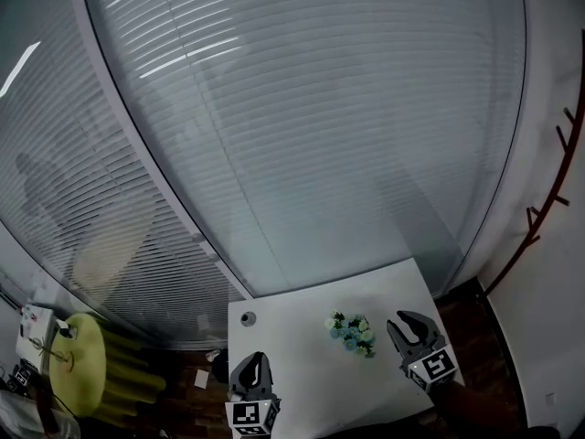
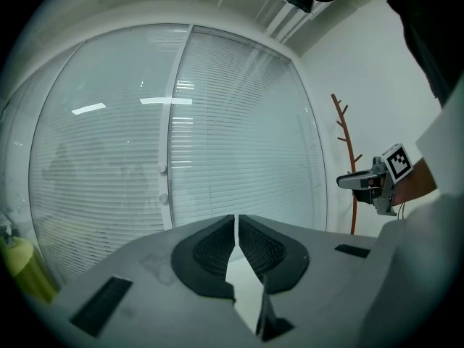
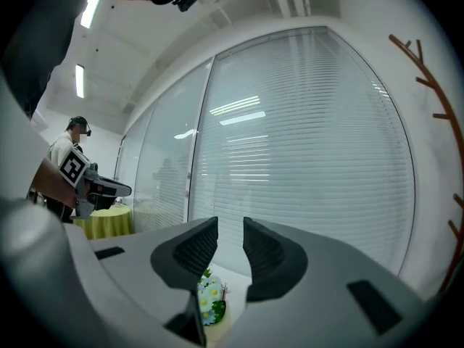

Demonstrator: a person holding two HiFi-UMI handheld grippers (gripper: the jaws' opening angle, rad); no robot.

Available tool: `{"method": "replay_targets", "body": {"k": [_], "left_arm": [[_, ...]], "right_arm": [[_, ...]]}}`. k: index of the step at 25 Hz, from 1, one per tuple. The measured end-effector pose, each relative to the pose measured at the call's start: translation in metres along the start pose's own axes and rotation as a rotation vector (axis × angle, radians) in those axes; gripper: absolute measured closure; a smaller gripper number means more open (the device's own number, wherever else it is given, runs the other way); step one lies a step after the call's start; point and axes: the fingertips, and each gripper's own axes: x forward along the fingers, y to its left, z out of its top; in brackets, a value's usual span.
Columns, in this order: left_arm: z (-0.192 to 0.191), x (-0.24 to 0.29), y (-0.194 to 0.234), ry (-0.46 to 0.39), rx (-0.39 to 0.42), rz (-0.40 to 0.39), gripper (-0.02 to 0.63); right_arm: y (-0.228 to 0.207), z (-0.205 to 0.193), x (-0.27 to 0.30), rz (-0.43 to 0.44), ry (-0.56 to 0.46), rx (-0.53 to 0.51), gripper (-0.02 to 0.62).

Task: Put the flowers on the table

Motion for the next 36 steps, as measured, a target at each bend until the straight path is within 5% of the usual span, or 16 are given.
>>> {"method": "replay_targets", "body": {"k": [8,36], "left_arm": [[-0.013,0.001,-0.007,0.023,0.0,-0.011,0.584],[-0.017,0.001,-0.018,0.022,0.017,-0.068,0.584]], "right_arm": [[0.001,-0.013,-0.006,0.02,0.018,0.047,0.581],[0.007,-0.017,-0.014,0.006,0.034,0.01,0.583]]}}
